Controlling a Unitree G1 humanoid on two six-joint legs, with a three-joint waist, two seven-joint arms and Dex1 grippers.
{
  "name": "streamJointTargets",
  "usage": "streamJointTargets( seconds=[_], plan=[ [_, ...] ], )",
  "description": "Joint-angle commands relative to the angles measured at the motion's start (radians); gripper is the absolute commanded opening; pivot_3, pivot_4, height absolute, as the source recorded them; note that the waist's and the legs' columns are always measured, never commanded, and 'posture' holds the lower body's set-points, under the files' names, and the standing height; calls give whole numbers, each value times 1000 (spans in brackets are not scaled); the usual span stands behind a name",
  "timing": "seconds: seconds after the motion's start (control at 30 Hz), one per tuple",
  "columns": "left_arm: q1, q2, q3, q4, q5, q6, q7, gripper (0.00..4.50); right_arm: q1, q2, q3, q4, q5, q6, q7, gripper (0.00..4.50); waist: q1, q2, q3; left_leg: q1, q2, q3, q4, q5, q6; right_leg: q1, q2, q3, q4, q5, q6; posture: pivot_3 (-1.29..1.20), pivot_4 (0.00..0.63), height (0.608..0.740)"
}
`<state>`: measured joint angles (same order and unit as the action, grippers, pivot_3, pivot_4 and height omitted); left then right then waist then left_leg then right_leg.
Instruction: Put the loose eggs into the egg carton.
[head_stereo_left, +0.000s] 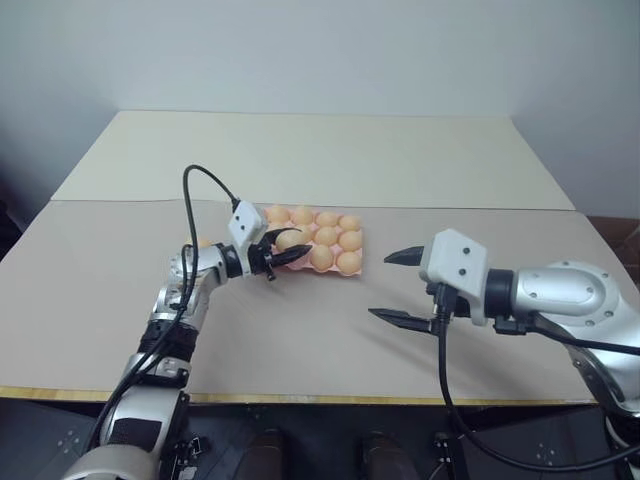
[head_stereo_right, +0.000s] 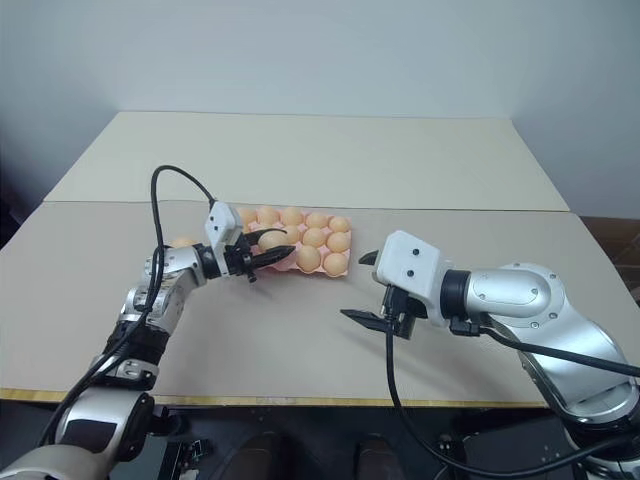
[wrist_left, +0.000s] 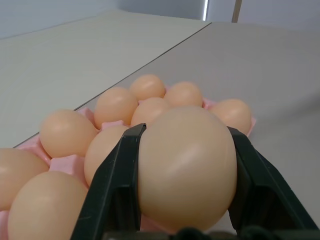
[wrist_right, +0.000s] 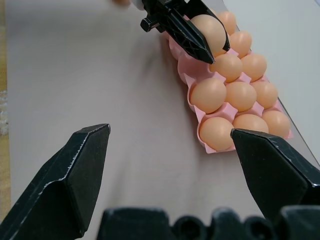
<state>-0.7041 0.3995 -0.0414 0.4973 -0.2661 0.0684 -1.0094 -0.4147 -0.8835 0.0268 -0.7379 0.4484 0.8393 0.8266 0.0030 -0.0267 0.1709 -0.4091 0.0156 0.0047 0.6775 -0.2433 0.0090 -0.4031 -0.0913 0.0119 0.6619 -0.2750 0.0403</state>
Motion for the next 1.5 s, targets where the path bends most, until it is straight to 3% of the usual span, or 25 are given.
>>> streamJointTargets(
  seconds=[0.03,0.17,0.4,0.63,0.77,0.9,1.07,1.2,1.37,1.5],
  plan=[
    [-30,3,-1,6,20,-37,-8,2758,3,-11,-33,-31,11,-5,-15,4500,0,0,0,0,0,0,0,0,0,0,0,0,0,0,0,0,150,740],
    [-27,-18,25,-6,12,-68,14,4048,-3,-13,-30,-21,11,-14,-12,4500,0,0,0,0,0,0,0,0,0,0,0,0,0,0,0,0,150,740],
    [39,18,58,-164,-45,-12,-13,4048,-18,-19,-20,-3,13,-29,6,4500,-3,0,0,0,0,0,0,0,0,0,0,0,0,0,0,0,150,740],
    [228,205,157,-539,-145,174,-13,4048,-38,-22,-7,24,14,-55,37,4500,-18,0,0,1,1,-1,0,0,0,0,0,0,1,0,0,0,150,740],
    [427,373,292,-758,-213,274,-38,4048,-55,-29,-4,51,33,-84,94,4500,-21,0,0,2,2,0,-2,0,0,0,1,1,0,0,0,0,150,740],
    [655,458,477,-920,-260,342,-34,4048,-67,-45,-5,80,70,-127,193,4500,-18,0,0,3,3,0,-2,0,0,1,0,1,-1,0,0,0,150,740],
    [902,448,687,-1067,-275,394,0,4048,-95,-57,19,133,65,-186,280,4500,-12,0,0,3,3,0,-1,0,0,2,-1,0,-1,0,0,0,150,740],
    [1031,414,784,-1141,-272,413,27,4048,-124,-50,42,173,58,-215,321,4500,-12,0,0,4,3,0,-1,0,0,3,-1,0,-1,0,0,0,150,740],
    [1100,383,822,-1199,-282,431,68,4048,-155,-38,68,205,47,-231,344,4500,-11,0,0,4,3,0,-2,0,0,3,0,0,-2,0,0,0,150,740],
    [1061,380,776,-1170,-229,433,162,4048,-168,-33,85,217,38,-236,349,4500,-11,0,0,4,3,0,-2,0,0,3,-1,0,-2,0,0,0,150,740]
  ],
)
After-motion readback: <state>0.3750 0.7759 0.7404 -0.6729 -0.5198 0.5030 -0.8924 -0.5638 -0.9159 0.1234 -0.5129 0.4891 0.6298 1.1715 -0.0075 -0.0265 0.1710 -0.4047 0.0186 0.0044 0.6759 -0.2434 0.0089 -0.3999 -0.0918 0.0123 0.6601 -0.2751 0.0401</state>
